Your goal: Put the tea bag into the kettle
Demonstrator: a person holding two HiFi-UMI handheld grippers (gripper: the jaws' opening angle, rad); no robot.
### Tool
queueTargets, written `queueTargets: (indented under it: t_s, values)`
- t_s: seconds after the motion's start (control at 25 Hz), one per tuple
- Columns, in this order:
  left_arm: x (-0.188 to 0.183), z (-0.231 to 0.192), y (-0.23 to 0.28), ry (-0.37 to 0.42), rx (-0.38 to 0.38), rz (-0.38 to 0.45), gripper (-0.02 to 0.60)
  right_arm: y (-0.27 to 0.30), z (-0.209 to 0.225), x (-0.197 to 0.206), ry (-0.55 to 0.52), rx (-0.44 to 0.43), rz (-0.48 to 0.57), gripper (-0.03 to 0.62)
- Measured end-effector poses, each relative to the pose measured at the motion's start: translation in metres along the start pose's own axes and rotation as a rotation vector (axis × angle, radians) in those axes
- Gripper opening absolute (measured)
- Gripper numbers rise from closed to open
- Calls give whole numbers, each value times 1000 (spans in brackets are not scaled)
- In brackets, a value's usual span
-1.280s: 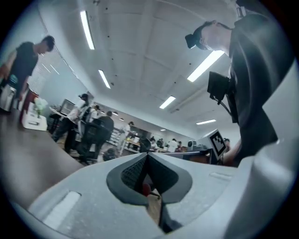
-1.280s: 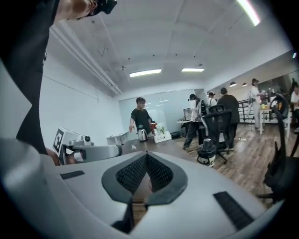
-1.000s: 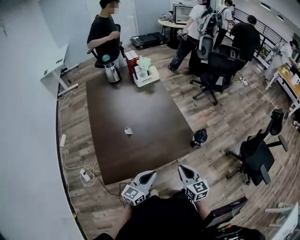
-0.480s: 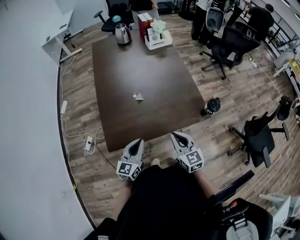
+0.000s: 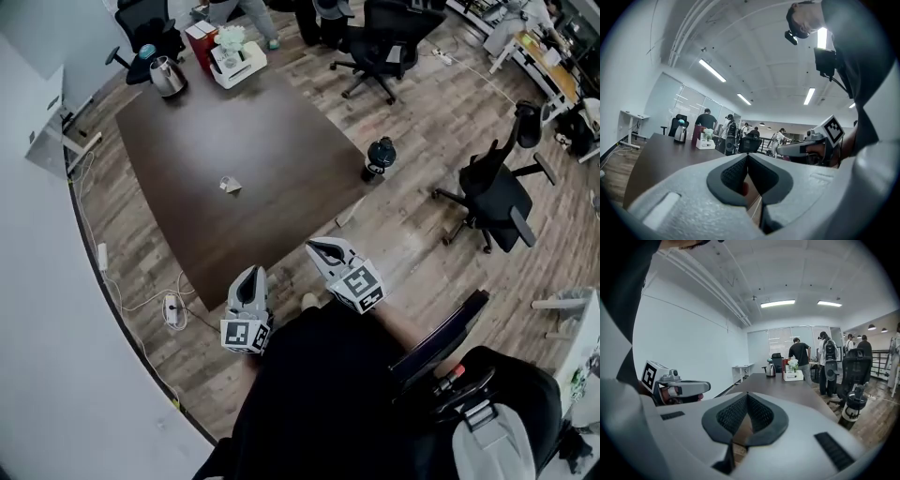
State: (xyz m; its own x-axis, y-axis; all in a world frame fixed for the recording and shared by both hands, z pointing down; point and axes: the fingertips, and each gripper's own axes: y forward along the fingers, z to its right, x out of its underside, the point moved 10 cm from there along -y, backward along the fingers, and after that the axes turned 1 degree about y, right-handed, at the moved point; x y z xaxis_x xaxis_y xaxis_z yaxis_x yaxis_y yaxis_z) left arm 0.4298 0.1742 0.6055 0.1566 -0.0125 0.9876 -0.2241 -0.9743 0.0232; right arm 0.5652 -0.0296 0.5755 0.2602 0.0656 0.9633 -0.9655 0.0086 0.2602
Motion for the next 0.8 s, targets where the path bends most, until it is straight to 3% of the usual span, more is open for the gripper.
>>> queueTargets:
  t_s: [0.48, 0.68, 0.8]
  values:
    - [13, 23, 40, 12, 40, -109, 6, -42, 15, 28, 120, 87, -47, 6]
    - [23, 15, 100, 106, 7, -200, 20, -68, 69, 37, 188, 192, -23, 6]
    - [22, 4, 108, 166, -50, -282, 48, -76, 86, 44, 260, 229, -16, 6]
